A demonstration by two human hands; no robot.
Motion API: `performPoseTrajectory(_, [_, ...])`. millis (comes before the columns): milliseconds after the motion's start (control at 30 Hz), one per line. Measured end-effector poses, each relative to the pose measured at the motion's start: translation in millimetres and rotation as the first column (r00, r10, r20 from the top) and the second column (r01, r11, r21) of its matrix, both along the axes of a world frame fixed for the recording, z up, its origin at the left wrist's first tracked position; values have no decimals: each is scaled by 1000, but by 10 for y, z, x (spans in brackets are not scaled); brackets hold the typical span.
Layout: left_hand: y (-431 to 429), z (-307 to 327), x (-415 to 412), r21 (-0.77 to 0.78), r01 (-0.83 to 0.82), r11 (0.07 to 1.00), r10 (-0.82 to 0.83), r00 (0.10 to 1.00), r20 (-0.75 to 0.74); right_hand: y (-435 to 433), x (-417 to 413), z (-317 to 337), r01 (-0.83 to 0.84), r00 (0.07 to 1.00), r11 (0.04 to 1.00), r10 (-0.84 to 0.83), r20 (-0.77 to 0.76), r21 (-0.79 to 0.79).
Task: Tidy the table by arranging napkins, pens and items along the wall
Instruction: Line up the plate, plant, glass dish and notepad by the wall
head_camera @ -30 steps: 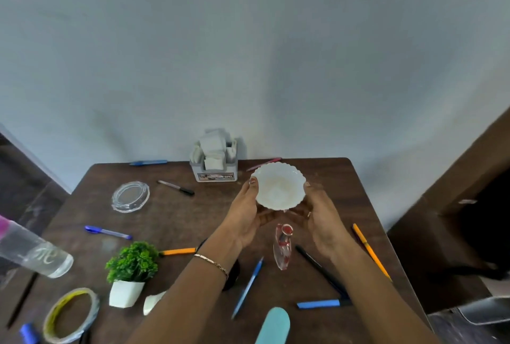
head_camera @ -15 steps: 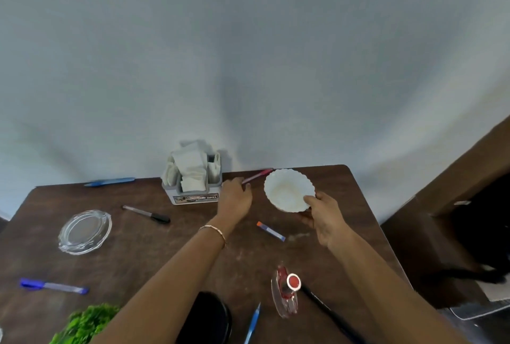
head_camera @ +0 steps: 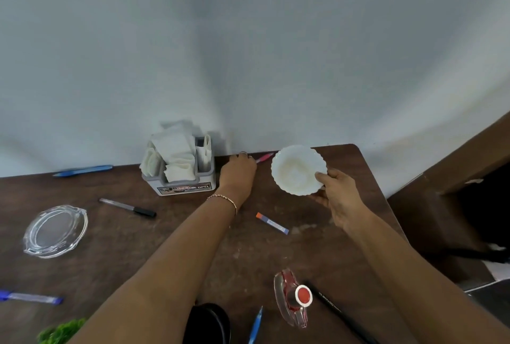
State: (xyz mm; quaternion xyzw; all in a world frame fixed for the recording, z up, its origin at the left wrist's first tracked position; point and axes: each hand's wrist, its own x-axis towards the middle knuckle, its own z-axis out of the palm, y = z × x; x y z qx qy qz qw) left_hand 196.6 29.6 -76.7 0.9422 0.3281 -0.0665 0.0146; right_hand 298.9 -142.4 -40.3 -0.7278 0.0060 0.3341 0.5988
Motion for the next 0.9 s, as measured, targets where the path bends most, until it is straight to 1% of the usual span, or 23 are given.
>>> performPoseTrajectory(67, [-21, 42, -21, -29, 9, 1000, -9, 1000, 0, 19, 27, 19, 5, 1000, 1000, -5, -4, 7])
performPoseTrajectory(167, [-75, 84, -158, -65, -24, 998, 25, 1000, 17, 84, 19, 49, 11, 1000, 1000, -11, -15, 20])
performPoseTrajectory(400, [-220, 41, -801, -160, -111, 981, 127, 987, 99, 304, -127, 11, 34, 999, 999, -34, -22, 10])
performPoseTrajectory(600, [-155, 29, -1395, -291, -146, 946, 187, 975, 119, 660, -303, -20, -35, 998, 999, 35, -57, 0])
performPoseTrajectory(800, [-103, -23, -1698, -369, -163, 915, 226, 965, 135, 940, -348, -207, -40, 997, 996, 35, -63, -83])
performPoseTrajectory(900, [-51, -35, -1728, -403, -156, 902, 248, 951, 186, 1042, -333, -265, -34, 999, 992, 30, -40, -119])
